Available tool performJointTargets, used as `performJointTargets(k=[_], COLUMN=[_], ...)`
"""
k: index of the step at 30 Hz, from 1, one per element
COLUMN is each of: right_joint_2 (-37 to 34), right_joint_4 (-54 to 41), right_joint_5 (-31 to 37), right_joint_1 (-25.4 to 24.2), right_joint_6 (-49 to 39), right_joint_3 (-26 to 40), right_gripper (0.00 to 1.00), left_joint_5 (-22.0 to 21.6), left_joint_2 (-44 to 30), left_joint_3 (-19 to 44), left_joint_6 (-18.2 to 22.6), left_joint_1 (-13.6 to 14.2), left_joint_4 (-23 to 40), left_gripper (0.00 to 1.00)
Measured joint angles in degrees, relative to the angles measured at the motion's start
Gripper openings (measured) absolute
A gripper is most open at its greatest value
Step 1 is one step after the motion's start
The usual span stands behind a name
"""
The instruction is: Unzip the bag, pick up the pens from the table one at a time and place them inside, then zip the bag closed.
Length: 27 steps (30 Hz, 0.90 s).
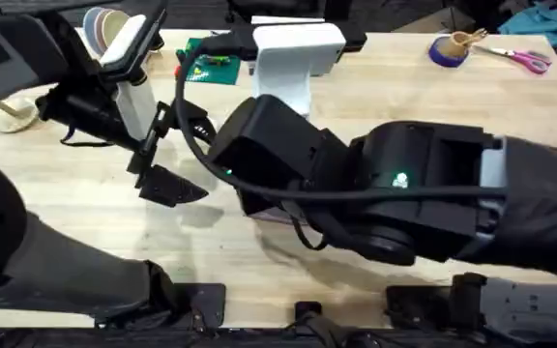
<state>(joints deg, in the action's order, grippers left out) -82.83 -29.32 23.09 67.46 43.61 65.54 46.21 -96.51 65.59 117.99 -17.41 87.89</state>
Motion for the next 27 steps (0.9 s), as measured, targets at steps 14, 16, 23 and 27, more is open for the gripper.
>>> performJointTargets(k=[14, 16, 23, 27], right_joint_2=[0.00, 0.00, -0.01, -0.01], right_joint_4=[0.02, 0.03, 0.03, 0.03], right_joint_5=[0.00, 0.00, 0.00, 0.00], right_joint_1=[-0.26, -0.26, -0.26, -0.26], right_joint_6=[-0.37, -0.37, -0.37, -0.38], right_joint_3=[0.00, 0.00, 0.00, 0.00], right_gripper=[0.032, 0.032, 0.031, 0.031], left_joint_5=[3.47, 3.82, 5.18, 5.25], left_joint_2=[0.01, 0.02, 0.02, 0.02], left_joint_3=[-5.81, -6.36, -6.88, -7.17], left_joint_6=[-1.51, -2.82, -4.75, -6.33], left_joint_1=[8.08, 9.45, 13.43, 15.54], left_joint_4=[-7.85, -9.57, -11.93, -14.22], left_gripper=[0.993, 0.993, 0.993, 0.999])
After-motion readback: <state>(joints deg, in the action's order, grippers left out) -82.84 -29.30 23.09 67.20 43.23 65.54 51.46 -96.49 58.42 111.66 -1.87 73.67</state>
